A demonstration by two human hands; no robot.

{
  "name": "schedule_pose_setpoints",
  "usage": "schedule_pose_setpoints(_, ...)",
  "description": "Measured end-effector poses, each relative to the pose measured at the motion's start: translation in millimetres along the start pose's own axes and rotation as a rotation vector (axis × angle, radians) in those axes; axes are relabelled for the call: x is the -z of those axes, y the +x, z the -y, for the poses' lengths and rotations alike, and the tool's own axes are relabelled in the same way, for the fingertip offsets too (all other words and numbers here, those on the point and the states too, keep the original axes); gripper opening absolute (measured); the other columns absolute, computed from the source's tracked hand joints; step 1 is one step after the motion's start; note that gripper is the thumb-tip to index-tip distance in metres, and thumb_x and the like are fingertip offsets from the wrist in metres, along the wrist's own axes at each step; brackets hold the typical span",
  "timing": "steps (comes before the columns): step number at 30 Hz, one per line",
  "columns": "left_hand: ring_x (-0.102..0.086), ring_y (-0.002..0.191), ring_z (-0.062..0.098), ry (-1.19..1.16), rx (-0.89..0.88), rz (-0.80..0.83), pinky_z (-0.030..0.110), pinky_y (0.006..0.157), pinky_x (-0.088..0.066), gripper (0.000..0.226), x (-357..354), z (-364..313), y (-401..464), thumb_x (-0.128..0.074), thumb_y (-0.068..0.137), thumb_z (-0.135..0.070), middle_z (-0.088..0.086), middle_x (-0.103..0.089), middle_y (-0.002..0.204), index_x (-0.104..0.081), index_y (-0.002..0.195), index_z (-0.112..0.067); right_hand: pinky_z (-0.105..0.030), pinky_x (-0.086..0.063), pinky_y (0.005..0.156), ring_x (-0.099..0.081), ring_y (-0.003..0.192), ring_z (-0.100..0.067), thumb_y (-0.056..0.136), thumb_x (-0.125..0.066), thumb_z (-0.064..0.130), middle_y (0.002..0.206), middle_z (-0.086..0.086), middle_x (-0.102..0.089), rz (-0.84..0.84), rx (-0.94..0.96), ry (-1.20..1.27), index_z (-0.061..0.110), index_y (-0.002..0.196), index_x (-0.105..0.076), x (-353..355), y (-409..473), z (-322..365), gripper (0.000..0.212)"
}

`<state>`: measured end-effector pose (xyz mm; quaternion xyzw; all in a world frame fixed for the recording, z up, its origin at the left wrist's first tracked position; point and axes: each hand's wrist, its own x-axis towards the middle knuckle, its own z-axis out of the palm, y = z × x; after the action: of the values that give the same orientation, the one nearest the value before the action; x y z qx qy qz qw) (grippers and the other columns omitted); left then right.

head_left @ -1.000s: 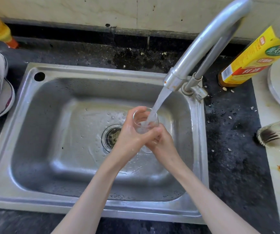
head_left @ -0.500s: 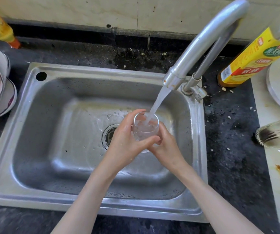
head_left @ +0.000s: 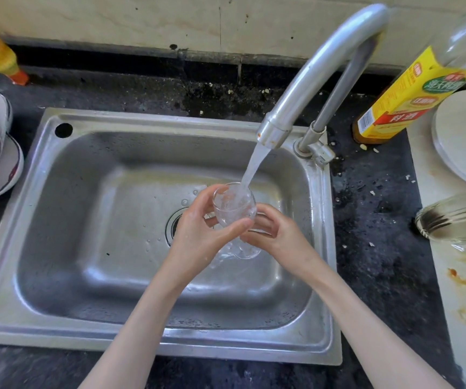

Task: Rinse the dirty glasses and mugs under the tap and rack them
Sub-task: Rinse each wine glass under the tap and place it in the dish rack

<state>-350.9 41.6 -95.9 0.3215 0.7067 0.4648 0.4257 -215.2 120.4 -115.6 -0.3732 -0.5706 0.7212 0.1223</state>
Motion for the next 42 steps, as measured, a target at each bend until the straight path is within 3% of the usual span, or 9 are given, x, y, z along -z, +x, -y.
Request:
schedule_pose_setpoints(3, -0.063, 0.1, 0.013, 0.054, -0.005, -0.032, 0.037, 0.091, -0.051, 0.061, -3.2, -1.0, -1.6, -0.08, 0.059, -0.038, -0.008, -0.067, 0.107, -0.056, 0.113, -0.028, -0.018, -0.049, 0.084, -0.063, 0.091, 0.0, 0.082, -0.065, -0.001, 0.1, 0.007, -0.065, -0.078, 0.011, -0.087, 0.026, 0.104, -0.056, 10.2, -1.9, 5.2, 0.037)
schedule_pose_setpoints(7, -0.062, 0.099, 0.014, 0.075, 0.002, -0.068, 0.036, 0.091, -0.05, 0.065, -5.0, -7.1, -3.9, -0.081, 0.054, -0.042, -0.009, -0.066, 0.107, -0.056, 0.113, -0.031, -0.013, -0.045, 0.078, -0.056, 0.08, -0.002, 0.086, -0.064, 0.014, 0.094, 0.004, -0.061, -0.586, 0.122, -0.425, 0.018, 0.1, -0.056, 30.9, -6.2, 17.3, 0.016)
schedule_pose_setpoints(10, -0.063, 0.098, 0.014, 0.08, -0.005, -0.067, 0.029, 0.089, -0.05, 0.058, -5.6, -15.8, -5.5, -0.082, 0.057, -0.035, -0.011, -0.066, 0.104, -0.055, 0.109, -0.036, -0.025, -0.039, 0.082, -0.049, 0.093, -0.016, 0.084, -0.066, 0.02, 0.102, 0.001, -0.05, -0.809, 0.23, -0.638, 0.014, 0.11, -0.052, 54.7, -2.2, 27.5, 0.03)
schedule_pose_setpoints(15, -0.062, 0.098, 0.01, 0.075, -0.031, -0.067, 0.03, 0.09, -0.049, 0.054, -6.1, -31.0, -10.3, -0.082, 0.06, -0.031, -0.015, -0.066, 0.102, -0.054, 0.104, -0.042, -0.016, -0.026, 0.089, -0.044, 0.119, -0.023, 0.089, -0.062, 0.025, 0.127, -0.009, -0.05, -0.688, 0.229, -0.889, 0.006, 0.127, -0.051, 77.8, 15.8, 29.4, 0.044)
schedule_pose_setpoints(23, -0.063, 0.095, 0.008, 0.089, -0.071, -0.087, 0.029, 0.089, -0.05, 0.054, -2.9, -51.7, -12.4, -0.083, 0.065, -0.02, -0.02, -0.064, 0.101, -0.051, 0.098, -0.048, -0.04, -0.046, 0.087, -0.057, 0.098, -0.024, 0.091, -0.059, 0.026, 0.113, -0.007, -0.058, -0.697, 0.217, -0.759, 0.009, 0.12, -0.058, 83.0, 17.2, 38.7, 0.034)
schedule_pose_setpoints(31, -0.059, 0.096, 0.002, 0.093, -0.122, -0.108, 0.023, 0.091, -0.047, 0.051, -4.7, -71.7, -12.9, -0.081, 0.067, -0.016, -0.027, -0.062, 0.1, -0.054, 0.101, -0.042, -0.015, -0.029, 0.078, -0.055, 0.107, -0.024, 0.097, -0.046, 0.029, 0.112, -0.009, -0.064, -0.725, 0.045, -0.556, 0.006, 0.118, -0.059, 97.8, 23.3, 57.8, 0.033)
schedule_pose_setpoints(35, -0.061, 0.093, 0.003, 0.101, -0.117, -0.138, 0.024, 0.084, -0.05, 0.049, -4.5, -77.3, -14.8, -0.081, 0.068, -0.019, -0.025, -0.063, 0.098, -0.052, 0.1, -0.045, -0.045, -0.046, 0.096, -0.06, 0.105, -0.028, 0.09, -0.054, 0.041, 0.112, -0.007, -0.065, -0.713, -0.06, -0.385, 0.014, 0.118, -0.058, 102.0, 27.5, 58.7, 0.039)
schedule_pose_setpoints(39, -0.061, 0.091, 0.005, 0.116, -0.09, -0.176, 0.011, 0.076, -0.047, 0.047, -3.6, -75.8, -12.4, -0.08, 0.069, -0.023, -0.015, -0.065, 0.098, -0.055, 0.107, -0.035, -0.037, -0.04, 0.1, -0.054, 0.113, -0.029, 0.09, -0.057, 0.038, 0.119, -0.008, -0.061, -0.776, -0.165, -0.34, 0.01, 0.125, -0.052, 92.6, 16.9, 66.2, 0.045)
schedule_pose_setpoints(42, -0.061, 0.09, 0.003, 0.111, -0.049, -0.207, 0.006, 0.071, -0.044, 0.049, -2.8, -71.2, -11.2, -0.08, 0.069, -0.021, -0.012, -0.066, 0.099, -0.056, 0.111, -0.024, -0.034, -0.047, 0.086, -0.062, 0.096, -0.027, 0.093, -0.052, 0.028, 0.101, -0.011, -0.066, -0.758, -0.167, -0.306, 0.006, 0.106, -0.061, 60.4, -6.9, 67.4, 0.027)
